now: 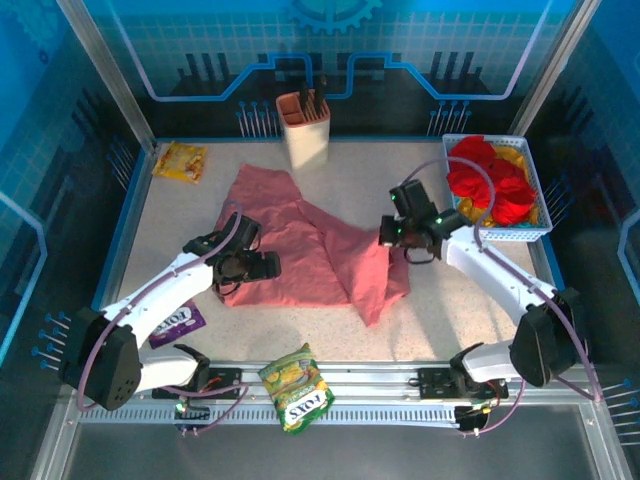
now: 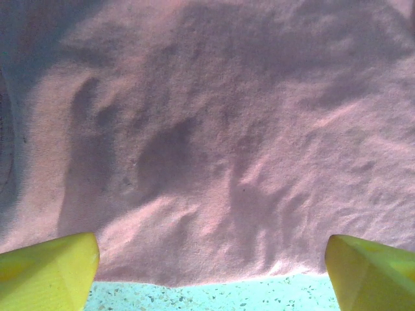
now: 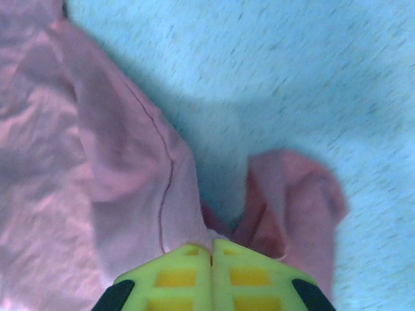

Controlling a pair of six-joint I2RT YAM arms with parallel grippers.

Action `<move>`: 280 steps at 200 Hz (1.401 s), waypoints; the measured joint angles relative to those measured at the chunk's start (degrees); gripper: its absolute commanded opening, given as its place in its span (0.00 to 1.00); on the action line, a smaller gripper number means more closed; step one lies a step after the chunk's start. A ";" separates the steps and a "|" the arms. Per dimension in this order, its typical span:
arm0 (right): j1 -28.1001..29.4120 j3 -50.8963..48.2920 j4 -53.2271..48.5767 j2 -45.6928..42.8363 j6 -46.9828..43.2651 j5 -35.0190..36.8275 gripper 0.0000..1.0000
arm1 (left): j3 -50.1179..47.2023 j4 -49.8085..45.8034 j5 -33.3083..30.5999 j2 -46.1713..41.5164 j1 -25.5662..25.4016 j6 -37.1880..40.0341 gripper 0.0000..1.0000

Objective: Fold and stack the t-shirts

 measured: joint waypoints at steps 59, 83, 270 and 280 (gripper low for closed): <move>-10.58 27.82 -5.44 19.39 -6.91 3.30 0.00 | 0.02 -0.59 0.00 -0.15 0.50 0.04 0.91; -15.32 37.59 -6.10 27.26 -7.02 3.41 0.00 | 0.02 -0.87 0.02 -0.94 0.96 0.00 0.91; -16.24 33.68 -7.93 32.61 -10.14 -3.08 1.00 | -5.53 -0.33 0.46 -1.84 7.19 -3.21 0.89; -14.23 26.10 -6.45 25.88 -9.73 -3.13 1.00 | -6.69 0.11 0.83 -1.84 7.21 -3.82 0.89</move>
